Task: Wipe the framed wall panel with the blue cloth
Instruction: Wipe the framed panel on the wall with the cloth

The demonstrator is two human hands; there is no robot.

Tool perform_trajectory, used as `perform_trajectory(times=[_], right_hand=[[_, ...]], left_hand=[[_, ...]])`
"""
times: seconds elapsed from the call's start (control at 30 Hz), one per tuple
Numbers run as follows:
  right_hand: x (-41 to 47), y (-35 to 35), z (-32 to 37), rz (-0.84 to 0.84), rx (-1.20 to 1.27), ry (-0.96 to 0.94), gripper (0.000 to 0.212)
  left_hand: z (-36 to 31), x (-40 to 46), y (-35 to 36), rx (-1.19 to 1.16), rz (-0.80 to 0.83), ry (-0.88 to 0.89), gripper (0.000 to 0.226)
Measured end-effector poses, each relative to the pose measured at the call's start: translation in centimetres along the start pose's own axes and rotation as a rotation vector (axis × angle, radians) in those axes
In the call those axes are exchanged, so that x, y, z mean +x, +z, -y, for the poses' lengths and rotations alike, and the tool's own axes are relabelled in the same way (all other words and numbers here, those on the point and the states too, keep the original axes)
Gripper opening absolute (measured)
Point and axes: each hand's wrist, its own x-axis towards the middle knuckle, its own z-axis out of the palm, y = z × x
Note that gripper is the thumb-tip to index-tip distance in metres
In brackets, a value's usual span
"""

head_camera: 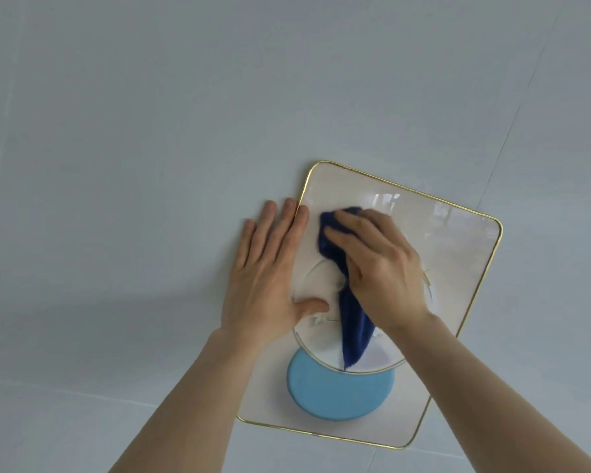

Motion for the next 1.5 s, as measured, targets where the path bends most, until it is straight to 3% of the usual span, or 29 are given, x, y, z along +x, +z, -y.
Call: perform_trajectory(times=[0.1,0.27,0.47,0.9,1.1,1.17,1.27,1.5], right_hand=[[2.2,0.9,1.3,-0.071,0.034,0.073,0.033],[1.6,0.9,0.6,-0.067,0.042,-0.021,0.028],[-1.2,1.0,-1.7,-0.234,0.016,0.327,0.032],[-11.9,0.6,1.4,0.013,0.028,0.296,0.03],[-12.0,-2.1,1.8,0.279,0.072,0.329,0.033],[-12.0,-3.2,2.2,0.436,0.15,0.426,0.033],[-11.9,-4.7,2.7,0.648,0.309,0.731,0.031],[-16.0,-9.2,3.7,0.575,0.845,1.301,0.016]], left_hand=[[-0.3,0.0,0.2,-0.001,-0.011,-0.006,0.137],[-0.2,0.0,0.0,-0.01,-0.013,-0.018,0.134],[-0.2,0.0,0.0,-0.013,-0.002,-0.007,0.141],[-1.7,-0.3,-0.8,0.037,0.027,-0.069,0.143],[-3.1,-0.6,-3.3,-0.005,0.132,-0.097,0.115],[-4.1,-1.7,-4.7,-0.028,0.143,-0.118,0.102],[-5.6,-4.9,-6.0,-0.131,0.148,-0.147,0.086],[-6.8,-15.3,-2.8,-0.433,0.547,-0.456,0.065]])
